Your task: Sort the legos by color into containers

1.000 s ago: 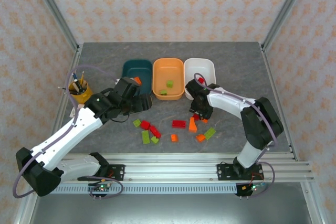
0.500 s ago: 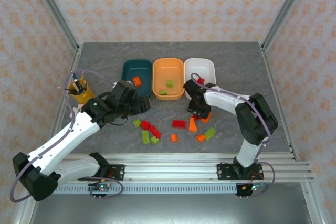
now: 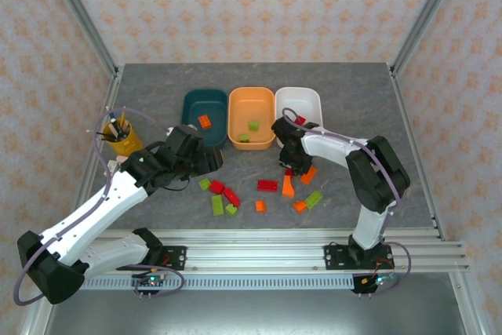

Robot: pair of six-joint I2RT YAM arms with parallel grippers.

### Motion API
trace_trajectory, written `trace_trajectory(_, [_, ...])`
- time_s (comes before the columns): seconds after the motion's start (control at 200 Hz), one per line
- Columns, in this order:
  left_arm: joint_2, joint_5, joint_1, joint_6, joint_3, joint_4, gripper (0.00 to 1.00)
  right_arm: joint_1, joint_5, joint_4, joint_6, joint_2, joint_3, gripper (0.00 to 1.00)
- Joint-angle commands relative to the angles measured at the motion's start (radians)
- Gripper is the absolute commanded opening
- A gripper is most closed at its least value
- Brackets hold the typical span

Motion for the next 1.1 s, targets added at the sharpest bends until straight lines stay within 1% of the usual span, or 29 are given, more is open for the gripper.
trace_trajectory(0.0, [-0.024,-0.017,-0.006,-0.024,-0.013,0.011,0.81,0.003,0.065,-0.053,-0.015,-0.072,0.034,0.33])
trace_trajectory(0.225, [-0.007,0.0,-0.006,-0.029,0.035,0.038,0.81,0.003,0.151,-0.186,-0.045,-0.288,0.107,0.32])
trace_trajectory(0.295, [0.015,0.007,-0.008,-0.024,0.064,0.051,0.81,-0.015,0.182,-0.207,-0.078,-0.317,0.155,0.32])
trace_trajectory(0.355, [0.043,0.011,-0.008,-0.017,0.096,0.066,0.81,-0.044,0.179,-0.199,-0.114,-0.313,0.192,0.32])
trace_trajectory(0.445, [0.099,0.019,-0.008,-0.002,0.155,0.086,0.81,-0.093,0.116,-0.158,-0.169,-0.251,0.249,0.32])
trace_trajectory(0.56, [0.182,0.014,-0.007,0.014,0.236,0.101,0.81,-0.115,0.013,-0.108,-0.268,-0.099,0.347,0.32])
trace_trajectory(0.696, [0.262,0.02,-0.006,0.009,0.312,0.135,0.81,-0.132,-0.02,-0.13,-0.392,0.071,0.458,0.32])
trace_trajectory(0.821, [0.311,0.019,-0.006,0.014,0.361,0.14,0.81,-0.173,-0.076,-0.126,-0.455,0.162,0.495,0.32])
trace_trajectory(0.921, [0.322,0.018,-0.006,0.015,0.365,0.139,0.81,-0.197,-0.151,-0.137,-0.495,0.232,0.529,0.33])
trace_trajectory(0.976, [0.32,0.013,-0.006,0.015,0.363,0.13,0.81,-0.202,-0.163,-0.154,-0.511,0.265,0.548,0.34])
trace_trajectory(1.096, [0.303,0.001,-0.006,0.012,0.345,0.108,0.81,-0.211,-0.165,-0.177,-0.52,0.313,0.565,0.42])
